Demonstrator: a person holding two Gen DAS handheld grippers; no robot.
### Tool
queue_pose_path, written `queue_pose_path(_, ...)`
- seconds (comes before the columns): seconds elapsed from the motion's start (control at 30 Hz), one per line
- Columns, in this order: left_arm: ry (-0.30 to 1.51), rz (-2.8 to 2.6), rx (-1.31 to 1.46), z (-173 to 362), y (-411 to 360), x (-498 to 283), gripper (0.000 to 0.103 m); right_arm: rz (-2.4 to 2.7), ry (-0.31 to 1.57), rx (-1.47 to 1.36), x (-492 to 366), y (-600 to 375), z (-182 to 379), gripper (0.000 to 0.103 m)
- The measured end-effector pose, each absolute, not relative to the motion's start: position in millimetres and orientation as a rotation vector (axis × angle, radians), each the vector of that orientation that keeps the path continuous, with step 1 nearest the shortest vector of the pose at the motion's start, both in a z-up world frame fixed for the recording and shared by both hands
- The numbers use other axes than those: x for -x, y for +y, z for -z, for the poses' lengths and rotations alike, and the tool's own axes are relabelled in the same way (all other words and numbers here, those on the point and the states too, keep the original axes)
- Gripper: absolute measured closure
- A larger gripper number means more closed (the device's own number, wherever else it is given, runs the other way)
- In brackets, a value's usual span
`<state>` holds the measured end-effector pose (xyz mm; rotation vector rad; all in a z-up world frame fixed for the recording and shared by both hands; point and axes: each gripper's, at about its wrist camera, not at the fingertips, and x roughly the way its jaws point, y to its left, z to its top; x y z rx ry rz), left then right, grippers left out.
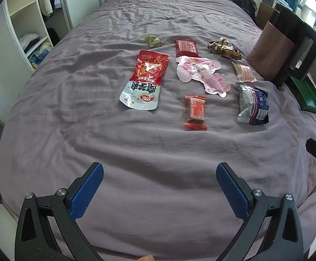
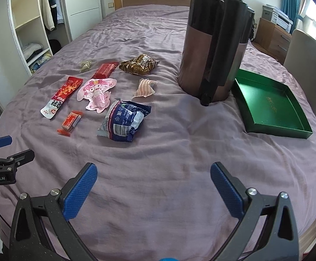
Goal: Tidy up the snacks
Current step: 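Grasp the red spicy strip pouch with left tool while right tool grasps blue-white bag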
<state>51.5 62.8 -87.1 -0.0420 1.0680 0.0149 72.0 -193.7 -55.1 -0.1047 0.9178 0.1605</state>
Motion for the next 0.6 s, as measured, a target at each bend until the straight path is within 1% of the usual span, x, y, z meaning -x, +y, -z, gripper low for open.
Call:
queue_pose_path(0.13,1.092,-0.032,0.044,92,76,-76,0.001,-0.174,0.921,0.088,-92,-181,61,0.000)
queue_pose_path(0.43,1.124,-0.019,-0.016,104,84,-160,0.001,-0.192,0.971,0.048,-140,-156,79,0.000)
queue_pose_path(0.6,1.154,-0.049,-0.067,123,85,-198,0.002,-0.194,1.029,0.011,-162,-149,96,0.000)
